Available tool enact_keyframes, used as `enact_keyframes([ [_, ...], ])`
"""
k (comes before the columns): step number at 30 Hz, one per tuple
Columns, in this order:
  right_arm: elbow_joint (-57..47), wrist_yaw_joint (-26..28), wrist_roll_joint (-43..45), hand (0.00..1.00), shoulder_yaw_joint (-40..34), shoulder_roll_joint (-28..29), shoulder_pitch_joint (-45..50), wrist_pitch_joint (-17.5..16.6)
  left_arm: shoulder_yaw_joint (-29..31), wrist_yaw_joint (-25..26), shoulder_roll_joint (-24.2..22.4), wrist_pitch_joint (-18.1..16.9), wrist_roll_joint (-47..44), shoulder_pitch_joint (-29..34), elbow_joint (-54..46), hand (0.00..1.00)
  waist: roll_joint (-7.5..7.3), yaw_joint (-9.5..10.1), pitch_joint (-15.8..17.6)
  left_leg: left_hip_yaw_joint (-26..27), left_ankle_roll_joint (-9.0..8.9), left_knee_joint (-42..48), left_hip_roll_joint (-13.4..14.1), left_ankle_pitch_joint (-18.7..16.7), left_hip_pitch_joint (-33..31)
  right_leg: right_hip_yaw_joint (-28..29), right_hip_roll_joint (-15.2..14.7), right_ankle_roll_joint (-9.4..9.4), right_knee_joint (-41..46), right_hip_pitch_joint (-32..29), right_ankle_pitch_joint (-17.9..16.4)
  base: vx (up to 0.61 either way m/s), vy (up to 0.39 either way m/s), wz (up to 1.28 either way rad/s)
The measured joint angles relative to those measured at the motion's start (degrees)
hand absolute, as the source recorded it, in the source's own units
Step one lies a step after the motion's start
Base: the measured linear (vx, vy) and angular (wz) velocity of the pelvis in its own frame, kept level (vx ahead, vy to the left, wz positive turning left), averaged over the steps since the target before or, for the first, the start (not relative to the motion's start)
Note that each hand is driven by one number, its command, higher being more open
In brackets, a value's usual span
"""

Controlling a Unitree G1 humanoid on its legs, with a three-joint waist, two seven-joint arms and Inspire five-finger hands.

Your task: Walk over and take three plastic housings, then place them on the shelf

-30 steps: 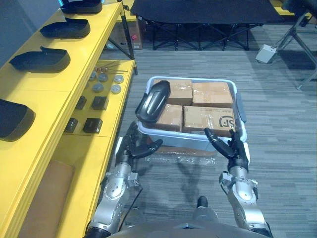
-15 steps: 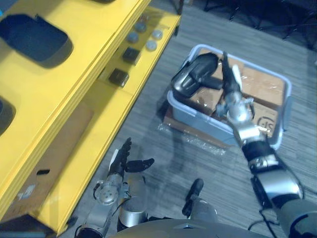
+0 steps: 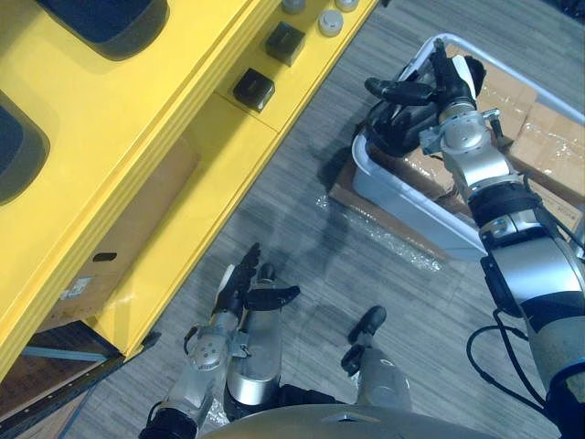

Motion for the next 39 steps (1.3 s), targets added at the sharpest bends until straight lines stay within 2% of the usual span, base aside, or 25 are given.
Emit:
enact_keyframes([
  [5,1.7,0.6,0.0,1.0,0.0,-1.8,-1.1,2.0,-0.8,1.0,-0.1,-0.1,-0.4,-1.1,1.4,1.0,0.84,-0.33,0.4,0.4,0.36,-0.2,0.0,0.4,-0.5,0.3,-0.2,0.0,0.4,-1.2,0.0,-0.03,0.025,-0.05],
  [10,3.0,3.1,0.0,1.0,0.0,-3.3,-1.2,3.0,-1.0,1.4,-1.2,-0.4,-2.6,-1.2,2.4,1.0,2.3,-0.37,0.7,0.6,0.54,-0.4,0.0,0.6,-0.2,0.6,-0.6,-0.12,1.1,-1.5,-0.1,-0.02,0.017,-0.03],
  [17,6.1,8.0,-0.2,1.0,0.0,-4.6,-1.2,2.2,-1.7,1.2,-1.4,-1.0,-2.8,-1.2,2.5,1.0,3.24,-0.42,1.0,0.8,0.27,-2.5,-0.1,2.3,0.3,0.5,-0.8,-0.7,2.4,-2.4,-0.5,-0.05,0.014,0.01],
  [22,6.7,10.9,-0.4,1.0,0.0,-4.9,-0.4,1.8,-2.0,1.3,-1.3,-1.0,-2.8,-1.2,2.6,1.0,3.31,-0.73,0.9,1.1,0.25,-2.4,0.0,2.3,0.5,0.7,-0.8,-0.91,3.0,-2.6,-0.7,-0.05,0.025,-0.03],
  [29,7.3,12.8,-1.8,1.0,-0.3,-5.7,2.0,-1.0,-2.0,1.5,-1.2,-0.2,-3.0,-1.2,2.4,1.0,3.3,-0.94,0.9,1.0,0.25,-2.2,0.1,2.3,0.8,0.8,-0.8,-1.02,3.5,-2.4,-0.8,-0.01,0.01,0.0],
  [35,8.2,13.6,-7.4,1.0,-1.5,-5.8,3.3,-1.4,-1.8,1.5,-1.1,0.2,-3.0,-1.2,2.2,1.0,3.11,-1.02,0.9,0.8,0.22,-2.0,0.1,2.3,0.8,0.8,-0.8,-1.12,4.1,-2.3,-0.8,-0.02,0.019,0.0],
  [39,8.5,13.9,-7.5,1.0,-2.1,-7.5,4.0,-1.1,-1.1,1.5,-0.9,0.3,-3.0,-0.7,1.5,1.0,2.72,-1.32,0.9,0.8,0.22,-1.5,0.2,2.2,0.7,0.9,-0.8,-1.12,4.4,-2.4,-0.8,-0.02,0.037,0.0],
])
